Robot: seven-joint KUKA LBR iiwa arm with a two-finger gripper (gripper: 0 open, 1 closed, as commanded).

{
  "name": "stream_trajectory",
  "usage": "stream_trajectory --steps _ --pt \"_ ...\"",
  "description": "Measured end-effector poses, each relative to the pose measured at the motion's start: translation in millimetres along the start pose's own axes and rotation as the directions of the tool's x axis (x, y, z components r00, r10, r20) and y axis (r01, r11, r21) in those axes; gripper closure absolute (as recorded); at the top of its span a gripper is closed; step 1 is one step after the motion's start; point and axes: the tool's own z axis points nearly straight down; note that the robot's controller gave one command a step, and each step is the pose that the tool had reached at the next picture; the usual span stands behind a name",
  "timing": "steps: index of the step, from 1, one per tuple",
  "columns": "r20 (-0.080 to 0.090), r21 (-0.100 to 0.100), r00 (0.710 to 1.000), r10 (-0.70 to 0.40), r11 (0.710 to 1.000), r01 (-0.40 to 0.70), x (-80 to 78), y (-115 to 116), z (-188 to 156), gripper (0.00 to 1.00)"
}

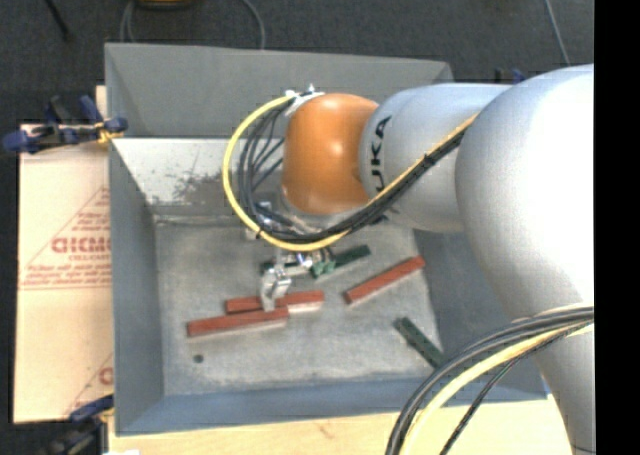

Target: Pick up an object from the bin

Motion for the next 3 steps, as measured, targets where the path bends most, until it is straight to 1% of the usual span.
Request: stream_trajectory --steps 1,3 --pt "-0.005 0.0 1.0 -0.001 1.0 0.001 1.2 0.8 -5.0 1.0" --pt "-0.005 0.0 1.0 0.0 1.0 0.0 1.2 0.8 -5.0 1.0"
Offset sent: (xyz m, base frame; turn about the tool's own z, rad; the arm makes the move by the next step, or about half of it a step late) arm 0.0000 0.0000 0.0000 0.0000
